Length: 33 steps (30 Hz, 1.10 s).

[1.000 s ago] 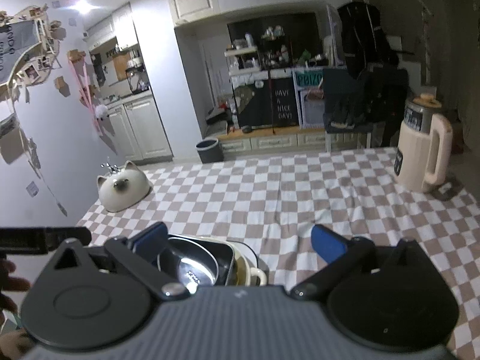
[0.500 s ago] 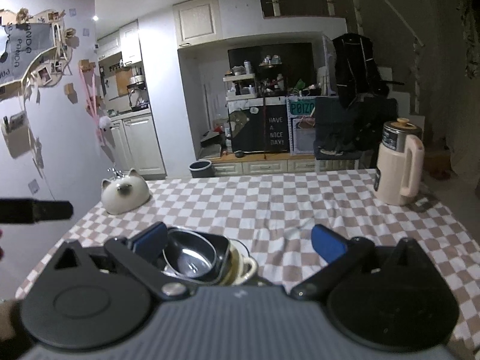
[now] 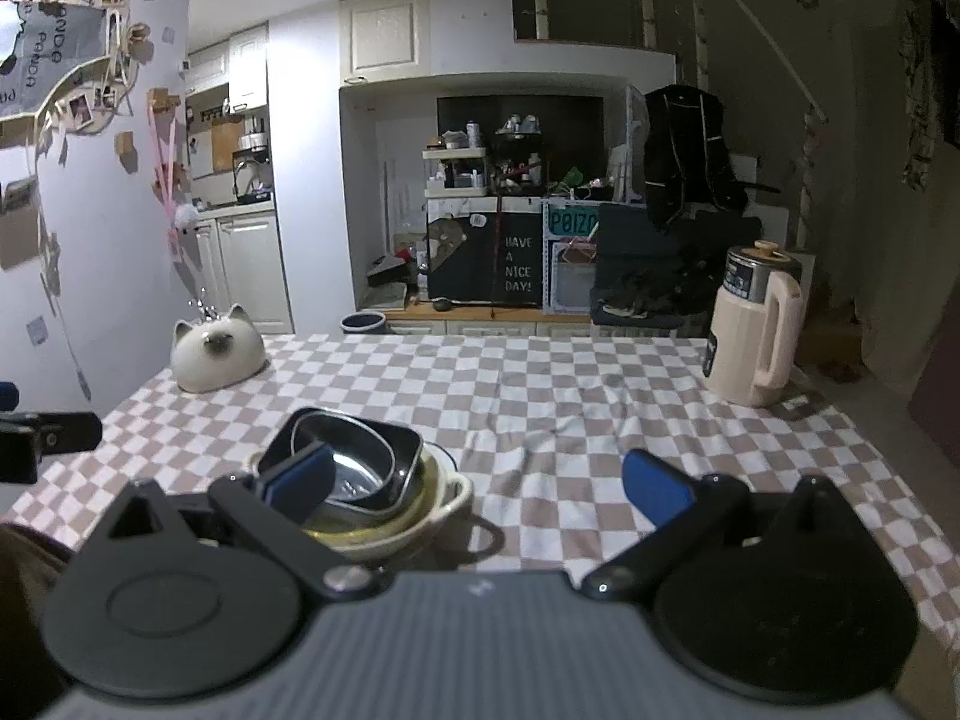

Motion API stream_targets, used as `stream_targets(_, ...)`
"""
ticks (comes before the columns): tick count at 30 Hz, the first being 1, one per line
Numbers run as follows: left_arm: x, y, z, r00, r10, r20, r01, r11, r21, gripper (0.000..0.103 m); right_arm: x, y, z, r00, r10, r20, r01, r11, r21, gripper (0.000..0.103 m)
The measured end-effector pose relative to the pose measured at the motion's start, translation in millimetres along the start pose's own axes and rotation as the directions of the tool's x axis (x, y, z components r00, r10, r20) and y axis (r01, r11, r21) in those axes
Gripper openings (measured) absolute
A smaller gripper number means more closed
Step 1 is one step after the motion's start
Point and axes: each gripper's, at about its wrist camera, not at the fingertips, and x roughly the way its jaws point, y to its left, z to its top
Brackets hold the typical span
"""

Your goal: Organize plates and bowls

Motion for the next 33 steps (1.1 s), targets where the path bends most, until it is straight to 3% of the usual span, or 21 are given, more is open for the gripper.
stream_targets(12,8,6,-26,0.999,0.007,-0.046,-0.007,1.000,-0.017,0.103,0,1,-19,0.999,-0.016,-0.044,0.015,1.000,-0.016,0.103)
stream_targets(33,13,6,-36,0.998,-0.003,-0.063,0.003,1.000,-0.010,0.103,3,3,-23,0.998,-0.020,-0.064,0.017,0.999,-0.039,0.103)
